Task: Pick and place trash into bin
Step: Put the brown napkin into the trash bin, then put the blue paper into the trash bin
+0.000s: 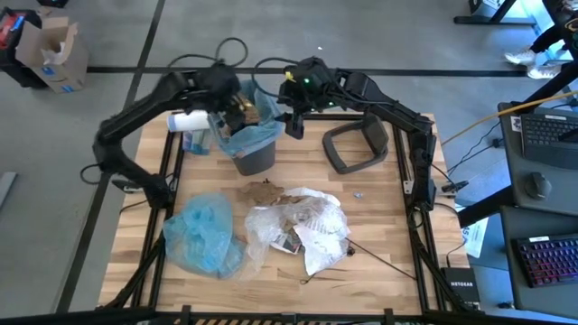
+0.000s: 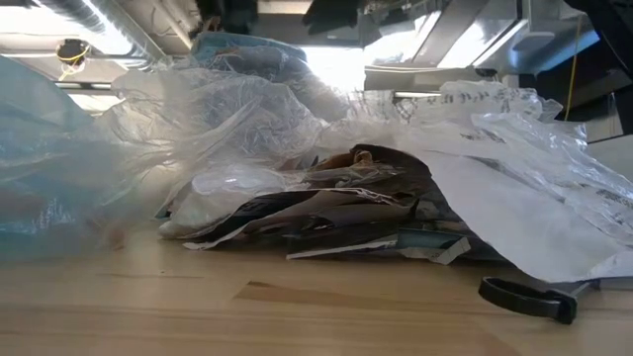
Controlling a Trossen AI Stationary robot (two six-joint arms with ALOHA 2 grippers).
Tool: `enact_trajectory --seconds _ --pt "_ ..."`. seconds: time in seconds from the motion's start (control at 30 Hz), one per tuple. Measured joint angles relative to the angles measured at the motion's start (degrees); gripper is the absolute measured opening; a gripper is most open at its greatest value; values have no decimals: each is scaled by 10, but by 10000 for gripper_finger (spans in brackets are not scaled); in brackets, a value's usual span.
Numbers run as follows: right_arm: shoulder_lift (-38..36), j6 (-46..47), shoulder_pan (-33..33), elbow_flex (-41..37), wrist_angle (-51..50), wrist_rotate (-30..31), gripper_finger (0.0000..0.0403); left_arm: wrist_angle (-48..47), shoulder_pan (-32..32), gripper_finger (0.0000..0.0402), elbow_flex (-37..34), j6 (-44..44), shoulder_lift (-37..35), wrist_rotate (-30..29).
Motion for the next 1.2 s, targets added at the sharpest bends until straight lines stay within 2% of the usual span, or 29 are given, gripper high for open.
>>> enact_trajectory --seconds 0.2,0.3,0.83,1.0,1.2 --pt "0 -11 0 0 -20 8 239 45 -4 253 -39 6 35 92" --pt "0 -15 0 0 -26 31 239 69 -13 253 -60 6 44 95" --pt "0 -30 0 0 -20 30 239 186 -6 253 -224 -2 52 129" --pt "-1 -30 0 0 -19 30 239 168 -4 253 -207 7 37 132" --pt "-1 -25 5 7 -19 30 239 168 -5 253 -142 18 -41 131"
